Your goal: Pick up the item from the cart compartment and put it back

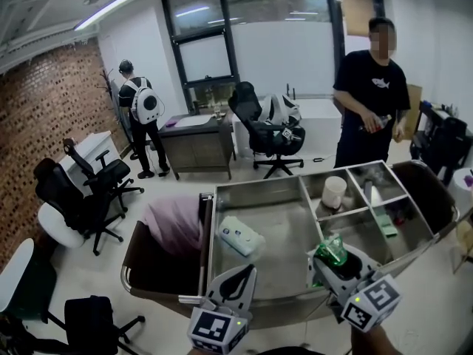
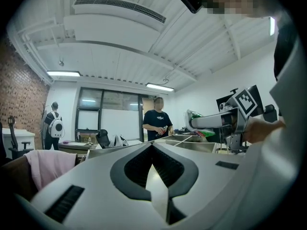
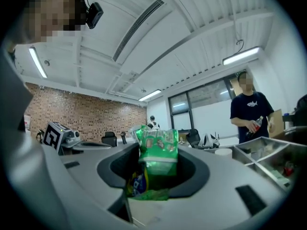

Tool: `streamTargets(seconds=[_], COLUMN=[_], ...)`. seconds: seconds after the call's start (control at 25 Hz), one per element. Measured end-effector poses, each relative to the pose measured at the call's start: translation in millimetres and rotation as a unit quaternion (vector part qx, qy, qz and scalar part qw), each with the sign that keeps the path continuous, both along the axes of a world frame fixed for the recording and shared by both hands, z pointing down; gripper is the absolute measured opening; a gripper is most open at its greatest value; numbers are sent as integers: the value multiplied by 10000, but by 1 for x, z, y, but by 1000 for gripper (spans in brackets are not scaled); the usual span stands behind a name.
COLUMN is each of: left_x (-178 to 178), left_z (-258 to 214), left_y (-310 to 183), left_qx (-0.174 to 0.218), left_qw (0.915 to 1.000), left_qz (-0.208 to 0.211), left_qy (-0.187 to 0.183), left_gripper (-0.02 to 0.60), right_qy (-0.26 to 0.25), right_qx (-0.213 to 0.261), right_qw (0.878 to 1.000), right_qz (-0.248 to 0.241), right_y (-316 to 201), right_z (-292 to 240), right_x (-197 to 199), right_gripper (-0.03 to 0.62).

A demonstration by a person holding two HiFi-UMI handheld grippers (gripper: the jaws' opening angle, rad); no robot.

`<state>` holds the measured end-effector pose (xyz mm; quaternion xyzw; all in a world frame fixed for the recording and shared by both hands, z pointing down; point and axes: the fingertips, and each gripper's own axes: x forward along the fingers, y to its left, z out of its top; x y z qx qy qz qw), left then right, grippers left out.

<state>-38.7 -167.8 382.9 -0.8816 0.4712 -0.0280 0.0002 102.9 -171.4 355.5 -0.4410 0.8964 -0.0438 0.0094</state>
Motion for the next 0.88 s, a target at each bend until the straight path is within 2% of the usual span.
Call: streamTargets(seconds=[0.64, 0.88], left_x=[-4, 0], left_z=[-7, -5], left_y=[1, 0], left_qx=[127, 57], left_qw=[9998, 9999], left_qz=[-100, -33], left_qy=[66, 83], left_gripper=[0, 0], right_qy=[86, 68], right_qx=[-53, -68], right_qw=[9999, 9999], right_qz=[-82, -74], right_y=[0, 1], right_z=[6, 5], right_x=[-7, -4], right_gripper=[199, 199])
